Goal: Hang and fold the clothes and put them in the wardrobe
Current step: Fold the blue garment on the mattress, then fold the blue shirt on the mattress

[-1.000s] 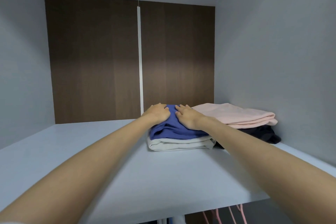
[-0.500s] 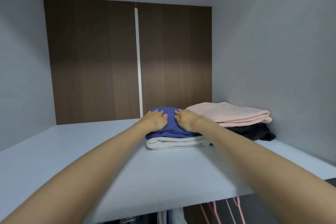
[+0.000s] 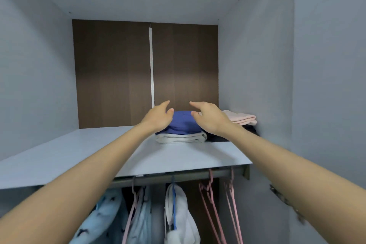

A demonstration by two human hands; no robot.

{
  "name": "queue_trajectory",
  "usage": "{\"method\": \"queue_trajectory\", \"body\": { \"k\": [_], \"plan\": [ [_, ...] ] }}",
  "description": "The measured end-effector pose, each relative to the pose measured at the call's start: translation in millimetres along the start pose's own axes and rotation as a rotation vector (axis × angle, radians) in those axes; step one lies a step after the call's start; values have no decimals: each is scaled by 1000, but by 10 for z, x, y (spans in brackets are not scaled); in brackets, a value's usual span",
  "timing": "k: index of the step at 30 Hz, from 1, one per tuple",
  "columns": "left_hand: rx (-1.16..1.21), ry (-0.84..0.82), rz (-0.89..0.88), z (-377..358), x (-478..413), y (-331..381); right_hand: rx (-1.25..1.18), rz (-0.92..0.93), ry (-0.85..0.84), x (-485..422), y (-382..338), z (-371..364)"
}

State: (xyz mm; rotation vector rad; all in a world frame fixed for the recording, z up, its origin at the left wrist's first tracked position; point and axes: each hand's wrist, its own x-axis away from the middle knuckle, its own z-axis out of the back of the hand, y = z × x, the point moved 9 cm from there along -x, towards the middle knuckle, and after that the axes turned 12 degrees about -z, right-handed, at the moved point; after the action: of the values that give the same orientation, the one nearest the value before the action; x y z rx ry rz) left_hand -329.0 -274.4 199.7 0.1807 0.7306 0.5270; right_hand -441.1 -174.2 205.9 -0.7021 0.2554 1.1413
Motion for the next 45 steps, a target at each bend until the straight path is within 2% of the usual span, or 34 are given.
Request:
{"method": "queue_trajectory", "body": {
  "k": [9, 23, 34, 45],
  "plan": [
    [82, 115, -40, 201, 1307, 801, -252, -22, 135, 1225, 139, 444],
    [308, 142, 51, 380, 2863, 1589, -425, -127, 38, 2925, 108, 698],
    [391, -10, 38, 264, 4223, 1999, -395, -291, 50, 4701, 33, 999],
    [554, -284, -71, -484, 5341, 3257, -283, -602, 131, 6778, 840, 1618]
  ]
}}
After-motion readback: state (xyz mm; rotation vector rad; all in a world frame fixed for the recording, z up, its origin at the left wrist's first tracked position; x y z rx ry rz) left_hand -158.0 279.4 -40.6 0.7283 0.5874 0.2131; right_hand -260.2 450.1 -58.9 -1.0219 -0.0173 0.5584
